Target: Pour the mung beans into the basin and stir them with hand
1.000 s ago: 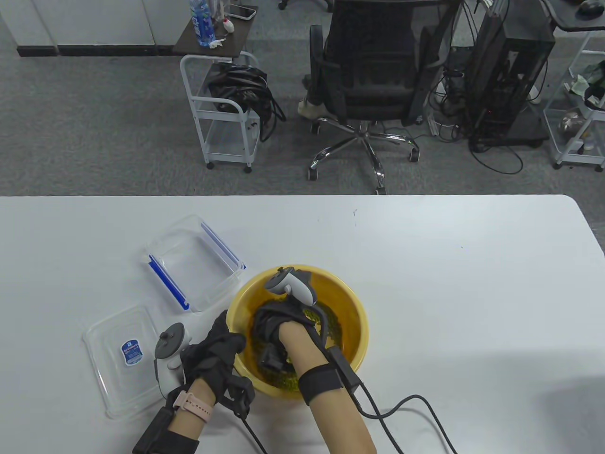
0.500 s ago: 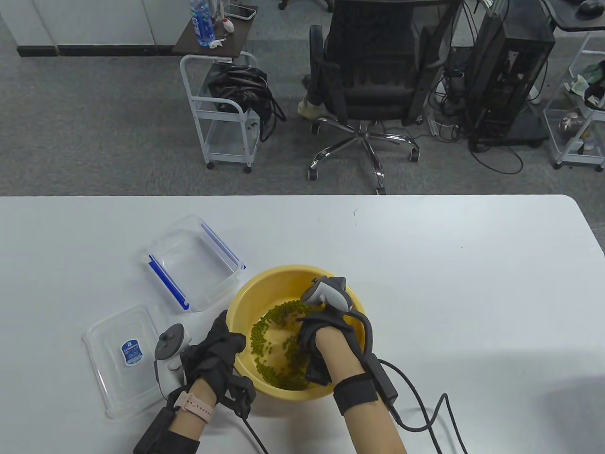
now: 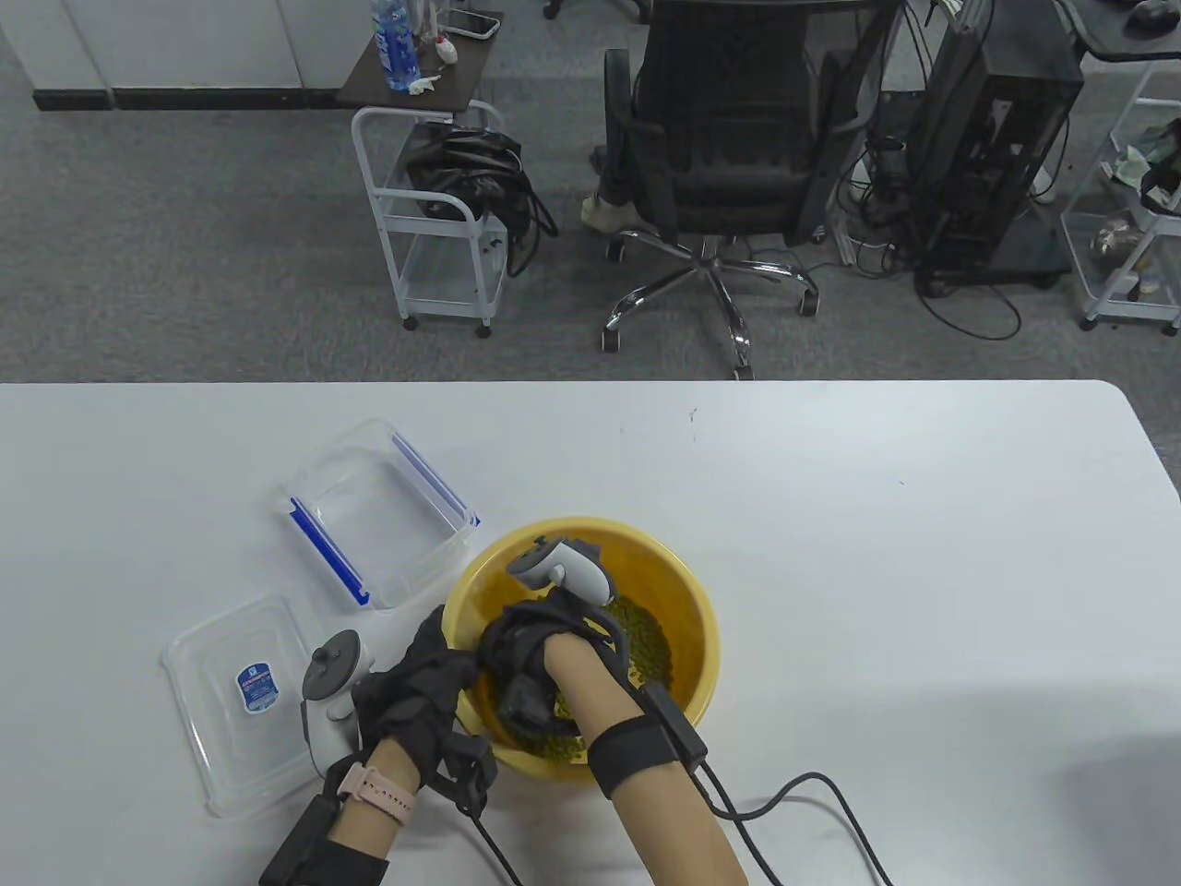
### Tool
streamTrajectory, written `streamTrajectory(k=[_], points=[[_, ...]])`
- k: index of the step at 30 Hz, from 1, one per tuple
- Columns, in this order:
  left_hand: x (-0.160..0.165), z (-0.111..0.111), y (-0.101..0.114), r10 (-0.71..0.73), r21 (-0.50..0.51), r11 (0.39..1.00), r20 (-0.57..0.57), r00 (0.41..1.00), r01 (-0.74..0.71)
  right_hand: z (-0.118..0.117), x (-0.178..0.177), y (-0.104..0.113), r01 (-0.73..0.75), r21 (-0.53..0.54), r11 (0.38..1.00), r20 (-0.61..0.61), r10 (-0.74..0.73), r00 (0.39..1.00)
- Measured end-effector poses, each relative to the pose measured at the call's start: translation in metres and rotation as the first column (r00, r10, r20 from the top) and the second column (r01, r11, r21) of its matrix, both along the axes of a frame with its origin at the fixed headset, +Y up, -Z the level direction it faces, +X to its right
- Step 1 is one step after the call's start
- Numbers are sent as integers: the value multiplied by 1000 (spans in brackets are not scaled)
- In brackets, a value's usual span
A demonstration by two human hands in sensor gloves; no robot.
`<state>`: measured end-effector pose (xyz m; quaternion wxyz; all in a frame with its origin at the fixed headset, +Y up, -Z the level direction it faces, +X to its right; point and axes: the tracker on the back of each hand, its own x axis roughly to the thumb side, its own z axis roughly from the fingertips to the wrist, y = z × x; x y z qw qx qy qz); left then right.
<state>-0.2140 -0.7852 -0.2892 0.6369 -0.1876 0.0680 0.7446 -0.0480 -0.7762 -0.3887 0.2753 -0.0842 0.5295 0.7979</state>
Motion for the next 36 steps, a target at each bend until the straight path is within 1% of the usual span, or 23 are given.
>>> streamTrajectory(k=[1,2,3,6,7,9,11,13,15,16,18,19,22,24,25,27,28,30,31,33,34,35,36], points=[[0,0,0,-3,1,1000,-2,1000,3,-6,6,1,-80,70,994,39,77,996],[0,1,0,-5,1,1000,-4,1000,5,-11,12,2,-173,137,975,64,166,984],[0,1,0,-2,2,1000,-9,1000,2,-16,21,3,-258,218,941,76,247,966],[0,1,0,-2,0,1000,-10,1000,2,-19,40,6,-353,310,883,47,357,933],[0,1,0,-1,0,1000,-13,1000,1,-18,46,7,-358,310,881,42,364,931],[0,0,0,-3,0,1000,-14,1000,3,-15,55,8,-376,247,893,47,377,925],[0,0,0,3,-1,1000,-16,1000,-3,-9,65,10,-392,139,909,32,392,920],[1,1,0,2,-1,1000,-18,1000,-2,-1,71,8,-408,44,912,-25,409,912],[1,0,0,4,-1,1000,-19,1000,-4,8,71,7,-403,11,915,-92,402,911],[1,0,0,4,-1,1000,-19,1000,-5,11,69,7,-407,19,913,-118,407,906],[1,1,0,6,-2,1000,-19,1000,-6,25,61,5,-401,9,916,-225,393,892],[1,0,0,6,-2,1000,-20,1000,-6,29,58,4,-397,-2,918,-256,383,887],[1,1,0,7,-2,1000,-19,1000,-7,47,36,-6,-289,-106,952,-363,233,902],[1,1,0,10,-3,1000,-16,1000,-10,49,23,-9,-221,-118,968,-383,161,910],[0,1,0,10,-2,1000,-14,1000,-10,48,15,-11,-126,-161,979,-369,59,927],[0,1,1,9,-2,1000,-9,1000,-9,43,3,-9,-9,-226,974,-299,-61,952],[0,1,1,9,-2,1000,-8,1000,-9,42,1,-10,21,-239,971,-270,-87,959],[0,1,1,11,-2,1000,-3,1000,-11,32,-4,-8,78,-235,969,-159,-117,980],[0,1,1,13,-2,1000,-1,1000,-13,23,-5,-7,84,-188,979,-98,-104,990],[1,1,1,18,-3,1000,2,1000,-18,5,-1,-3,41,-55,998,-25,-43,999],[1,1,1,16,-3,1000,1,1000,-16,-1,3,-1,11,-7,1000,8,-11,1000],[1,1,1,13,-2,1000,-1,1000,-13,-8,10,1,-82,76,994,52,78,996],[1,1,1,12,-2,1000,-4,1000,-12,-14,18,2,-184,151,971,86,173,981]])
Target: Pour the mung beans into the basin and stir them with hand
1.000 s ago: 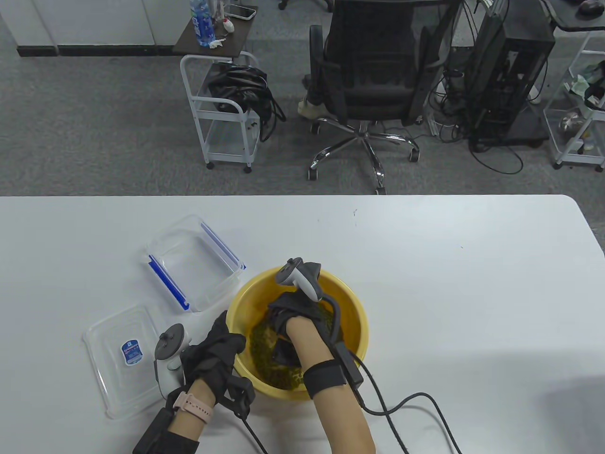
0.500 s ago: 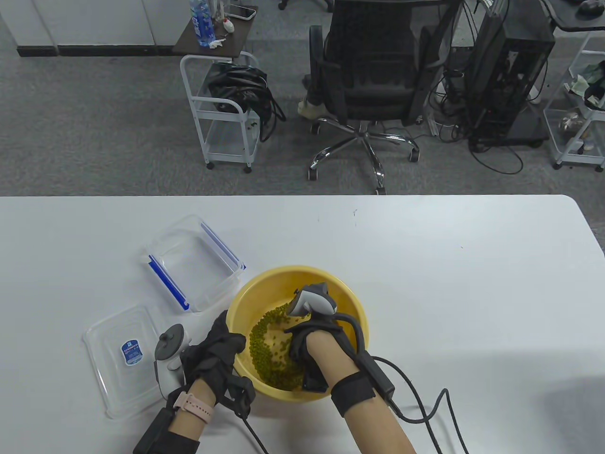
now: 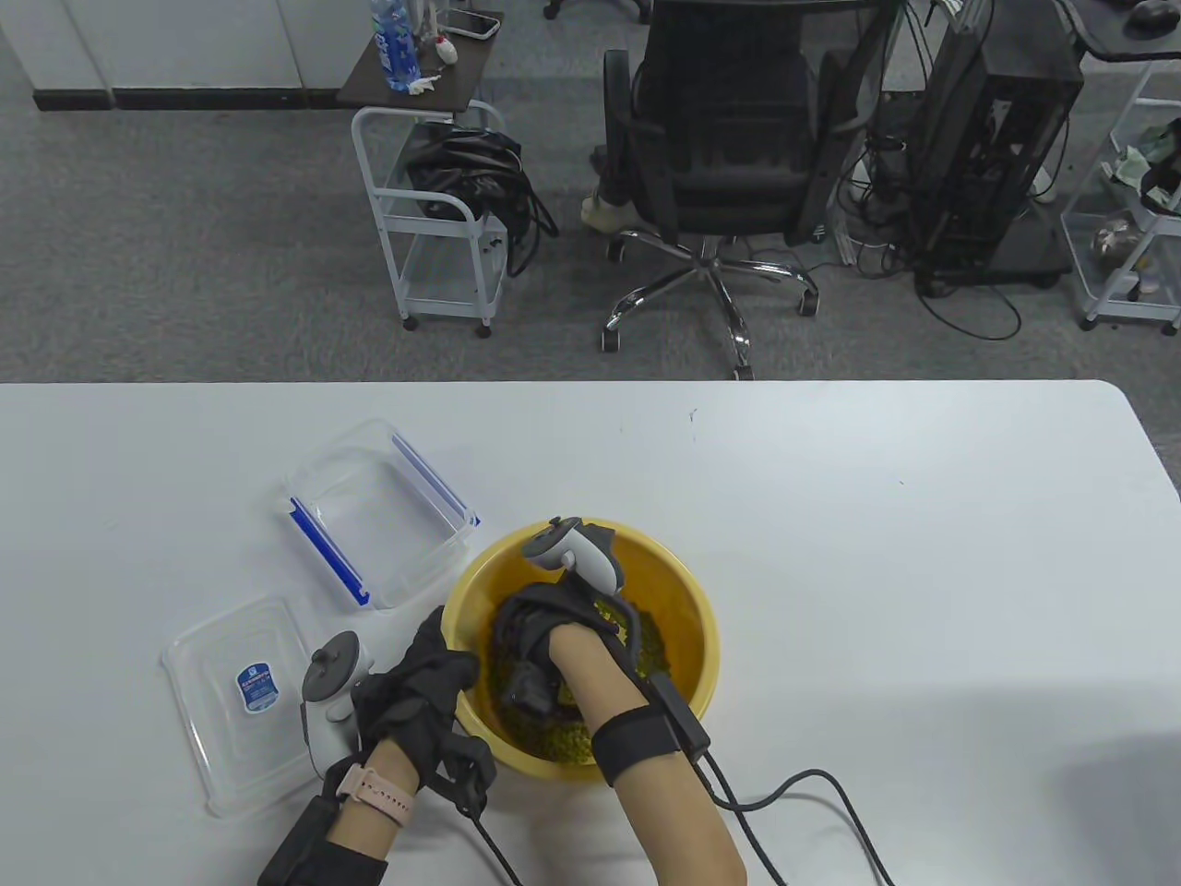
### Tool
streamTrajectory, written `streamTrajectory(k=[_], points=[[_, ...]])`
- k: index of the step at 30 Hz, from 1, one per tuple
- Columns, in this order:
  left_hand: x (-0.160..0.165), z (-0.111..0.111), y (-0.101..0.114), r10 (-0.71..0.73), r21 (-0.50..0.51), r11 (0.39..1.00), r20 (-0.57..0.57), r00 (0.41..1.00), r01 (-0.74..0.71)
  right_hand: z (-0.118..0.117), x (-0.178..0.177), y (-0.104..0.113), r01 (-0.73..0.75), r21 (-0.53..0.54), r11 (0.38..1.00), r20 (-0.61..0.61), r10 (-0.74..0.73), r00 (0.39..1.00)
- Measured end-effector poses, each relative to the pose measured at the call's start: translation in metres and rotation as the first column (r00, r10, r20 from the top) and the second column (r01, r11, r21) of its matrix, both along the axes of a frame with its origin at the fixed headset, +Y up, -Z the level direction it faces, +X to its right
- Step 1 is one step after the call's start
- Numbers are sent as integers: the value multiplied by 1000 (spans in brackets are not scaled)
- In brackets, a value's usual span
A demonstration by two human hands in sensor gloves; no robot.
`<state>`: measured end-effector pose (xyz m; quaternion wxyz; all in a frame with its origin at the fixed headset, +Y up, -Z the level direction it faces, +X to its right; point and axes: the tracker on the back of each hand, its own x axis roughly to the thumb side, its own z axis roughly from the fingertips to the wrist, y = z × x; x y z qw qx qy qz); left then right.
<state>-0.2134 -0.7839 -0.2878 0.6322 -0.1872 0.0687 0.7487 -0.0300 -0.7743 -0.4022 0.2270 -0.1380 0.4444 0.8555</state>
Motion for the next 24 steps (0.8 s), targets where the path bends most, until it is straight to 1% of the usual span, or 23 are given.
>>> streamTrajectory(k=[1,2,3,4,6,7,9,11,13,16,19,21,22,24], points=[[0,0,0,2,0,1000,-2,1000,-2,-4,8,2,-69,66,995,-5,69,998],[0,0,0,4,-1,1000,-2,1000,-4,-5,13,4,-101,87,991,-24,103,994],[0,0,0,9,-1,1000,-3,1000,-9,-6,23,5,-162,114,980,-56,169,984],[0,0,0,15,-3,1000,-6,1000,-15,-6,31,7,-206,120,971,-57,214,975],[1,0,0,13,-3,1000,-10,1000,-14,-2,40,7,-209,81,974,-39,213,976],[1,0,0,14,-4,1000,-9,1000,-14,2,45,7,-203,37,978,-33,204,978],[1,0,0,15,-3,1000,-14,1000,-15,10,53,7,-211,-58,976,-61,208,976],[1,0,0,17,-3,1000,-14,1000,-17,19,57,6,-207,-119,971,-103,195,975],[1,0,0,17,-3,1000,-15,1000,-17,29,58,6,-237,-135,962,-147,217,965],[1,0,0,17,-4,1000,-16,1000,-17,44,51,6,-248,-150,957,-229,210,950],[0,0,0,16,-4,1000,-16,1000,-16,61,35,2,-237,-222,946,-344,152,927],[0,0,0,15,-5,1000,-14,1000,-15,72,18,-4,-190,-298,935,-402,58,914],[0,0,0,15,-5,1000,-13,1000,-15,75,10,-5,-164,-318,934,-421,16,907],[0,1,0,17,-6,1000,-9,1000,-17,75,-3,-5,-59,-347,936,-408,-94,908]])
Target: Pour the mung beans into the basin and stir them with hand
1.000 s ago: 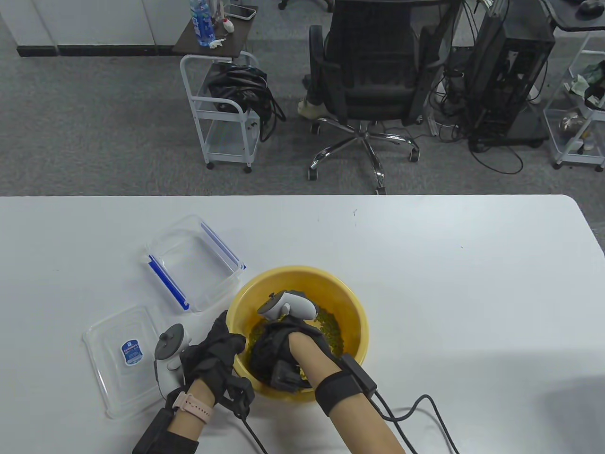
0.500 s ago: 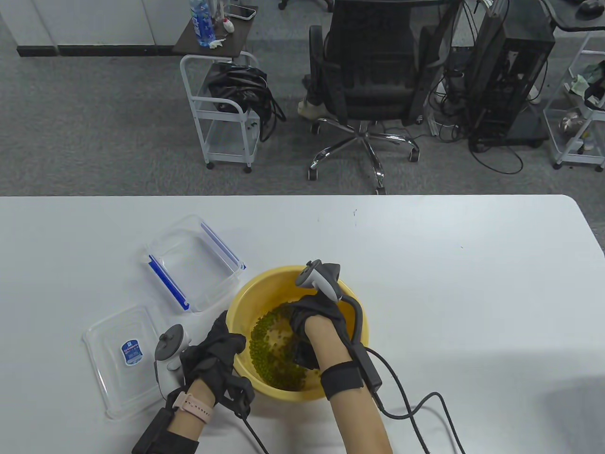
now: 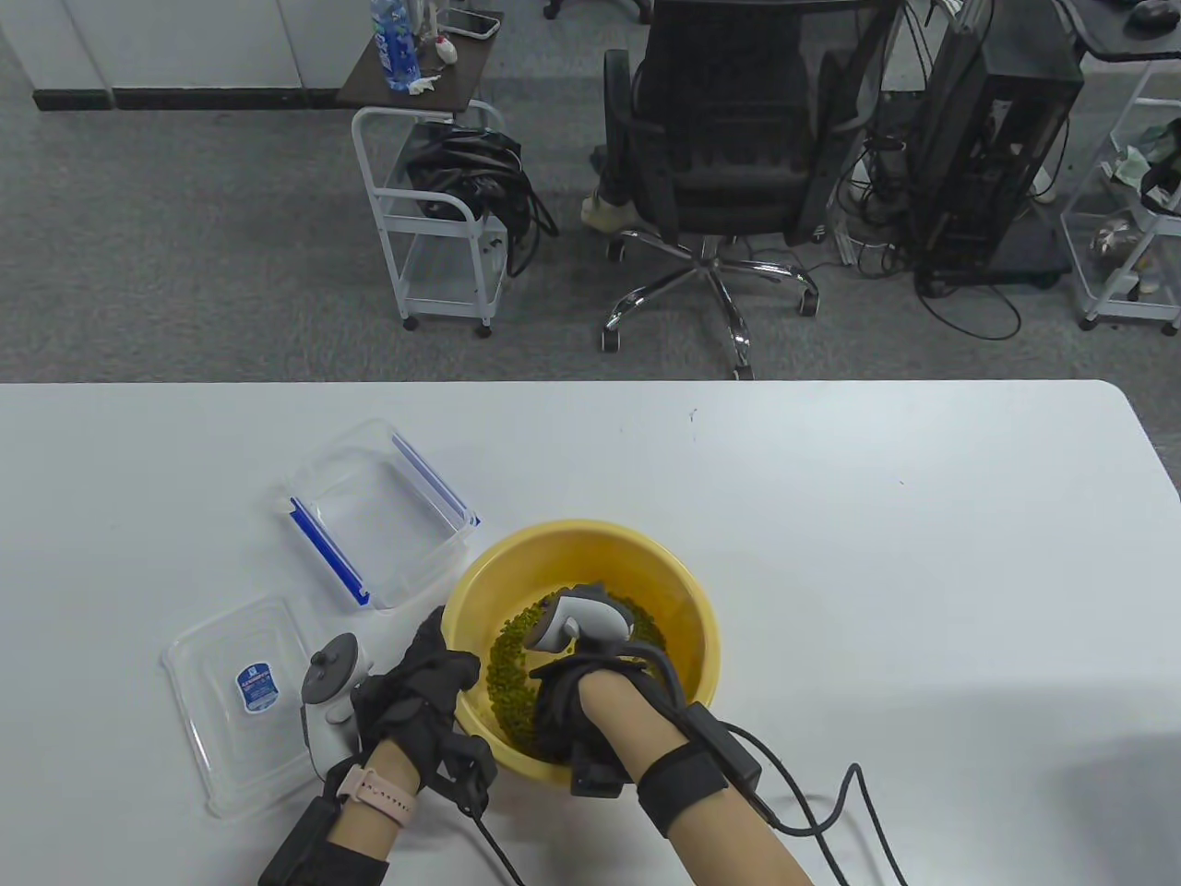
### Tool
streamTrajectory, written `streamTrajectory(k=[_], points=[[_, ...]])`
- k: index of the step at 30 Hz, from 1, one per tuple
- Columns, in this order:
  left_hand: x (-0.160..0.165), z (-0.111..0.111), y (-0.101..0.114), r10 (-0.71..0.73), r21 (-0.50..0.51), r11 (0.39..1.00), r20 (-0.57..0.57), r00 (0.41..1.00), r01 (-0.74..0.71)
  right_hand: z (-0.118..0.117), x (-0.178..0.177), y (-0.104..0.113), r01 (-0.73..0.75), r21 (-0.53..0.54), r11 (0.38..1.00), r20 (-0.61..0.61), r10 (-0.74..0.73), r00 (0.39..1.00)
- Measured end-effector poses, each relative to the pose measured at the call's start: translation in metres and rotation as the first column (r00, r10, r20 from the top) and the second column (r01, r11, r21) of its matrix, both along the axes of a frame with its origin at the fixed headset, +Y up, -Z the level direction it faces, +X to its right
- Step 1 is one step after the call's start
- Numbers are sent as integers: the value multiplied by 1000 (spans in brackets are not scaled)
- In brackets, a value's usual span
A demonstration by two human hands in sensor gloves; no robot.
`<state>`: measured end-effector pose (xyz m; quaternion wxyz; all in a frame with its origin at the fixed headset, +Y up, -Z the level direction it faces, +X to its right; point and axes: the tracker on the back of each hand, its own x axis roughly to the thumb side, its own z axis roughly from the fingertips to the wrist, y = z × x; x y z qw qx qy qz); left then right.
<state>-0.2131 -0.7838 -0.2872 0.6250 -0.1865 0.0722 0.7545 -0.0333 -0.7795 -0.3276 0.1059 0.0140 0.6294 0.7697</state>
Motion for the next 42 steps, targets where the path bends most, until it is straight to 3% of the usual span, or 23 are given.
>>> streamTrajectory(k=[2,5,9,12,17,20,26,31,35,39,42], points=[[0,0,0,-2,1,1000,2,1000,2,-6,-13,0,140,-33,990,73,-138,988],[0,0,0,-2,2,1000,10,1000,1,-28,-19,0,187,-23,982,273,-174,946],[0,-1,0,-5,3,1000,13,1000,5,-58,-10,4,104,169,980,380,-162,911],[0,-1,0,-7,3,1000,8,1000,7,-73,11,8,-77,317,945,416,-66,907],[0,-1,0,-6,3,1000,2,1000,6,-70,42,13,-194,392,899,398,25,917],[0,-1,0,-6,2,1000,1,1000,6,-61,54,13,-226,323,919,401,84,912],[0,-1,0,-6,2,1000,-2,1000,6,-38,62,13,-203,171,964,285,148,947],[0,0,0,-9,1,1000,-3,1000,9,-17,42,10,-185,132,974,143,166,976],[0,0,0,-8,-1,1000,2,1000,8,1,13,1,-22,16,1000,29,21,999],[-1,0,0,-9,1,1000,8,1000,9,-5,-10,0,176,-32,984,111,-172,979],[-1,0,0,-10,1,1000,8,1000,10,-19,-18,4,160,25,987,255,-161,953]])
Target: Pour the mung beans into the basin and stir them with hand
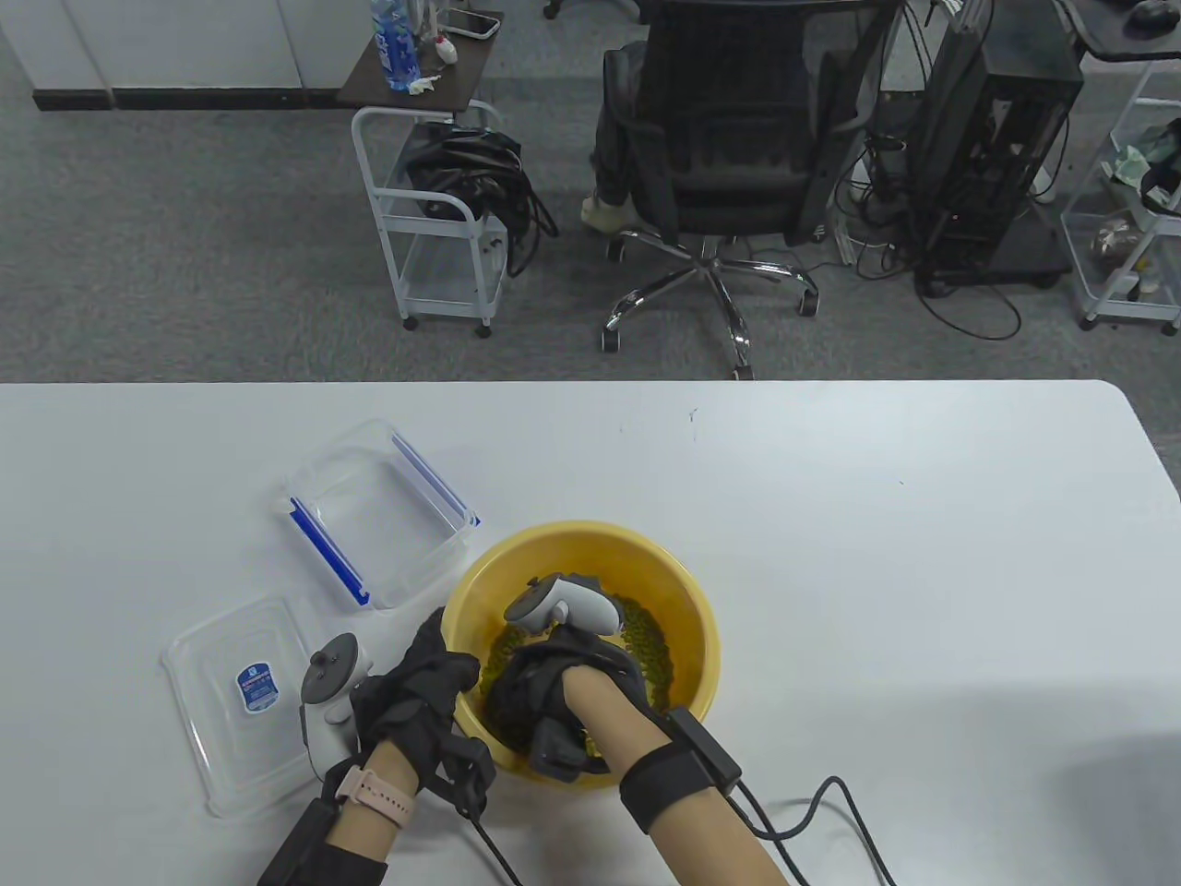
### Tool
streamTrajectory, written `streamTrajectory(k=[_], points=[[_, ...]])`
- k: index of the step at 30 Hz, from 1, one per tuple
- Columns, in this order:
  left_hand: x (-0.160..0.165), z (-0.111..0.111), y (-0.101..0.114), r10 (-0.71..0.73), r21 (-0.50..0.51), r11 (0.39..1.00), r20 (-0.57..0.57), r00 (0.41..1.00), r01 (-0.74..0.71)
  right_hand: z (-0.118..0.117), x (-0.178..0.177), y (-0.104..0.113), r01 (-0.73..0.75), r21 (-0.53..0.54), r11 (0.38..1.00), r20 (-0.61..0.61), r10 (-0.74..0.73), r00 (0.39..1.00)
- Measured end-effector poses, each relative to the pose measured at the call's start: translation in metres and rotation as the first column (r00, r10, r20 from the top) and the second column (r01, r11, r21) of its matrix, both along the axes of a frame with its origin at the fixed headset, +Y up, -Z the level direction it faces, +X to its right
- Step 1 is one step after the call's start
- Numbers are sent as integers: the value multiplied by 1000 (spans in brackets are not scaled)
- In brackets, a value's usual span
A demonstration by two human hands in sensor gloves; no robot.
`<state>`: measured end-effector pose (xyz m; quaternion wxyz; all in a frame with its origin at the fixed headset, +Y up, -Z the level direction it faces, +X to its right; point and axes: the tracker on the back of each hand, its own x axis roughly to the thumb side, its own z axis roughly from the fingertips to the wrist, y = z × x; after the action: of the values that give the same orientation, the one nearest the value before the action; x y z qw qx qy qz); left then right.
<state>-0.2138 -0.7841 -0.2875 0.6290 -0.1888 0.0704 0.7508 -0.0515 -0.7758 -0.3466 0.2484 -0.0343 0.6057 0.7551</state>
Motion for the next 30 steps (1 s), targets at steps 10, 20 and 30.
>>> streamTrajectory(k=[10,20,30], points=[[0,0,0,3,-2,1000,1,1000,-3,-49,48,12,-371,406,835,189,321,928],[0,1,0,8,-2,1000,-4,1000,-8,-24,84,15,-364,187,913,121,346,930],[-1,1,0,13,-5,1000,1,1000,-13,21,42,1,-225,35,974,-204,228,952]])
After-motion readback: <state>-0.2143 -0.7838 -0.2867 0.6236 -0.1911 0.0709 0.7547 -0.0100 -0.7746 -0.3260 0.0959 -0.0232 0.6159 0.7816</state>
